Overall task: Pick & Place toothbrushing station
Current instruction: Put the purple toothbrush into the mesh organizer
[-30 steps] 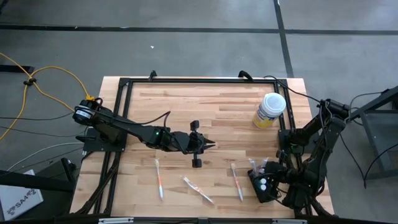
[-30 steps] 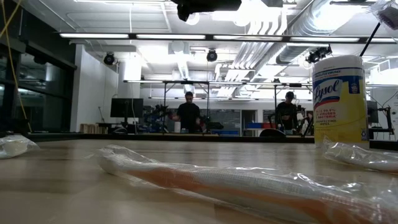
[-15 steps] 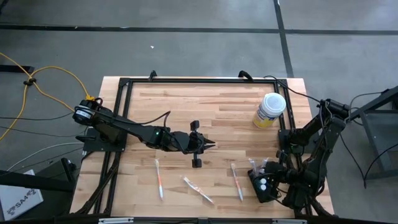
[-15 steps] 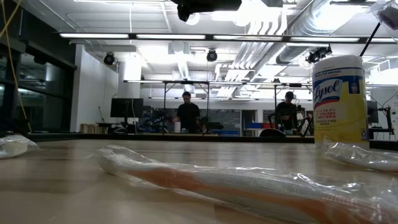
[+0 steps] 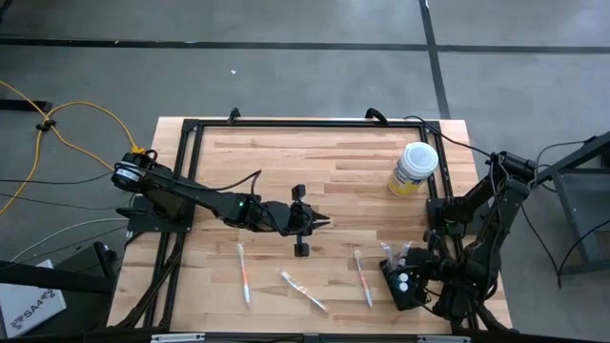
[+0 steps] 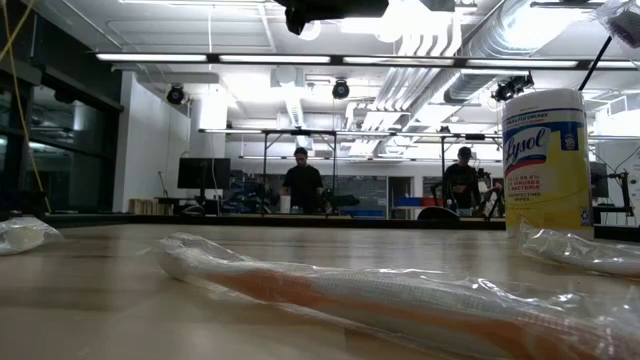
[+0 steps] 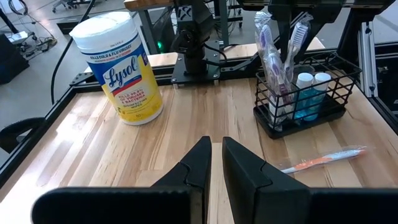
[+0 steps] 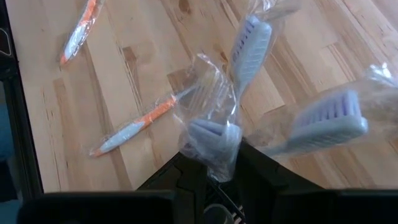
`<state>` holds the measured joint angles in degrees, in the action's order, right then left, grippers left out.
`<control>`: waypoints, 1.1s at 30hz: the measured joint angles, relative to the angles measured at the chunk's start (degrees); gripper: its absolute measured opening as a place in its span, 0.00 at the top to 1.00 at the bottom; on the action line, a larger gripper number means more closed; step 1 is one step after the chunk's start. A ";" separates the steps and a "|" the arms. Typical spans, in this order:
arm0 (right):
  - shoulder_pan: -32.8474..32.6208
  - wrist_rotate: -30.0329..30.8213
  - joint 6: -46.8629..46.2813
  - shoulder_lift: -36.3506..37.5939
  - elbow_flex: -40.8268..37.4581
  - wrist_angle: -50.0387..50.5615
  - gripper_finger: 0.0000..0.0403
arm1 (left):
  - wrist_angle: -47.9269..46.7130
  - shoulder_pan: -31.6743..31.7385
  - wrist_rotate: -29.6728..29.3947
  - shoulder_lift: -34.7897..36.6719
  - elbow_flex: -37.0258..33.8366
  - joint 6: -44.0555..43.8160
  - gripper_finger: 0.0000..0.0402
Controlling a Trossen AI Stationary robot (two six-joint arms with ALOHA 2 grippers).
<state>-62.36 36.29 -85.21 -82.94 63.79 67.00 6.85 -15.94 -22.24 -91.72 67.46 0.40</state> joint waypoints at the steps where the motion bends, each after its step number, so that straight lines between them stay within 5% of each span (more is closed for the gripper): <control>1: 0.01 -0.26 0.17 0.00 0.00 0.00 0.83 | 0.00 0.01 0.00 0.00 0.00 0.00 0.92; 16: 0.00 -0.46 2.91 0.00 0.00 -1.47 0.83 | 0.00 0.00 0.00 0.00 0.00 0.02 0.92; 26: 0.17 -0.46 2.97 0.00 0.00 -1.81 0.65 | 0.00 0.00 0.00 0.00 0.00 0.02 0.92; 33: 0.17 -0.91 2.97 0.00 0.00 -2.12 0.63 | -0.01 0.01 0.00 0.00 0.00 0.02 0.92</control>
<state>-62.19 35.38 -82.24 -82.94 63.79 64.88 6.84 -15.93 -22.24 -91.72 67.46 0.43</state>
